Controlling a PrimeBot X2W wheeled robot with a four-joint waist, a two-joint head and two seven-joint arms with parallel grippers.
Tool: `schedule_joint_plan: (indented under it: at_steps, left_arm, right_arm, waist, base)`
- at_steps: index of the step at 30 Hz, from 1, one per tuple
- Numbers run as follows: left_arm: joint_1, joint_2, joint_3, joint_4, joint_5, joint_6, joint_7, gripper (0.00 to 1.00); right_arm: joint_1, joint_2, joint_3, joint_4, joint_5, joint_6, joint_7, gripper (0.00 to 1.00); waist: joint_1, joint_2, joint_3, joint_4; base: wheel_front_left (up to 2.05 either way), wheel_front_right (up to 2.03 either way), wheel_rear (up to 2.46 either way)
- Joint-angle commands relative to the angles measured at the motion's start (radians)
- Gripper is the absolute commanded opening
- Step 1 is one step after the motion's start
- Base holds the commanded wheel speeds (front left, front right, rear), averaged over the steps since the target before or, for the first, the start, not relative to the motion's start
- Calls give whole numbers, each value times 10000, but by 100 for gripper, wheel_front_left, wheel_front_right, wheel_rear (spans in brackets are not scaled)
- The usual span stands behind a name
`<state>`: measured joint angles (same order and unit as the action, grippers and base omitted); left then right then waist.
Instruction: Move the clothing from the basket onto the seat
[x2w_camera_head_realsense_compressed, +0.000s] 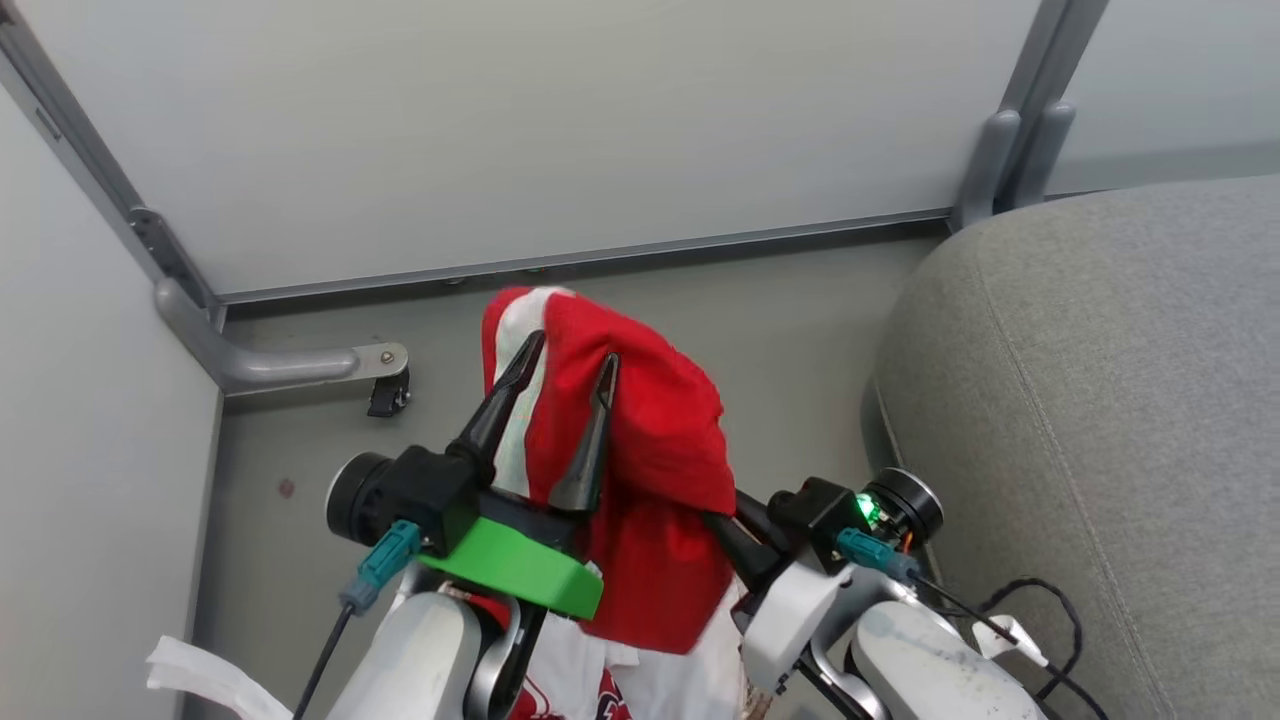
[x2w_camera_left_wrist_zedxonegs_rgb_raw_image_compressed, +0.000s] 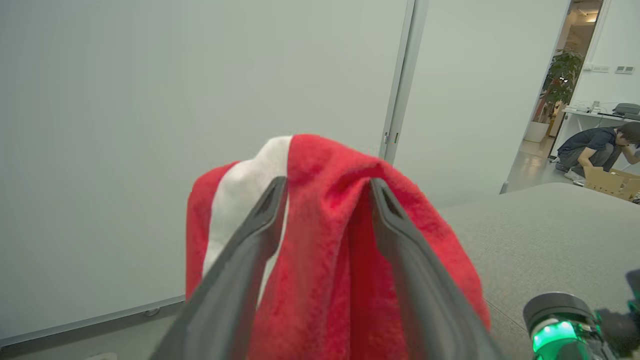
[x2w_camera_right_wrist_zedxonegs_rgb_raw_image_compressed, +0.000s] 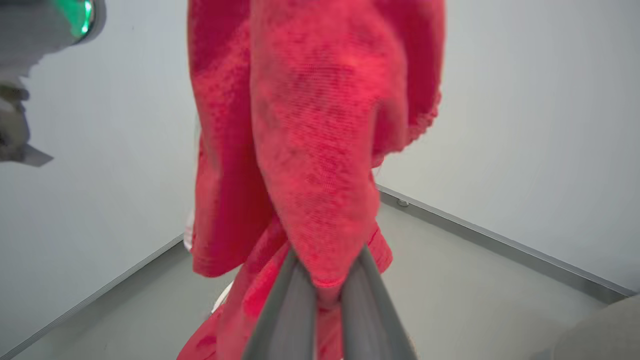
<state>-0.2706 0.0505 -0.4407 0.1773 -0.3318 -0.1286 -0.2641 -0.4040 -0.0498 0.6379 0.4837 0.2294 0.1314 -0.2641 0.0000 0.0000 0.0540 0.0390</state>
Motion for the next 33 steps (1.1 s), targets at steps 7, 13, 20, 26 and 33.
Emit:
schedule_joint_plan:
  at_steps: [7,13,20,26,33]
  left_arm:
    - [380,15,356,377,372,-28,-5,100]
    - [454,15,646,494,570,-28,-5,100]
    - [94,27,595,669,878,-28,-3,100]
    - [-320,30,63,931,938,-28,-3,100]
    - [-841,169,-674,1071,778,-28,-3,100]
  right_arm:
    - [826,-45,-880,-1016,-207,-12,-7,0]
    - [1184,-111,-1387,-1768,-313,-12,-7,0]
    - [1288,-190,-1869,-2279,-413,-13,-7,0]
    - [1574,-212,-2789,-2791,-603,-13,-7,0]
    - [1507,-274,-3707,-3276,-528,-12,-7,0]
  waist:
    - [0,0,12,-1671]
    - [0,0,304,-3401]
    - [0,0,848,-5209]
    - [0,0,1193,-5721]
    - [0,0,1669,-5861]
  base:
    - [0,0,0]
    - [0,0,0]
    - [0,0,0]
    - [0,0,0]
    - [0,0,0]
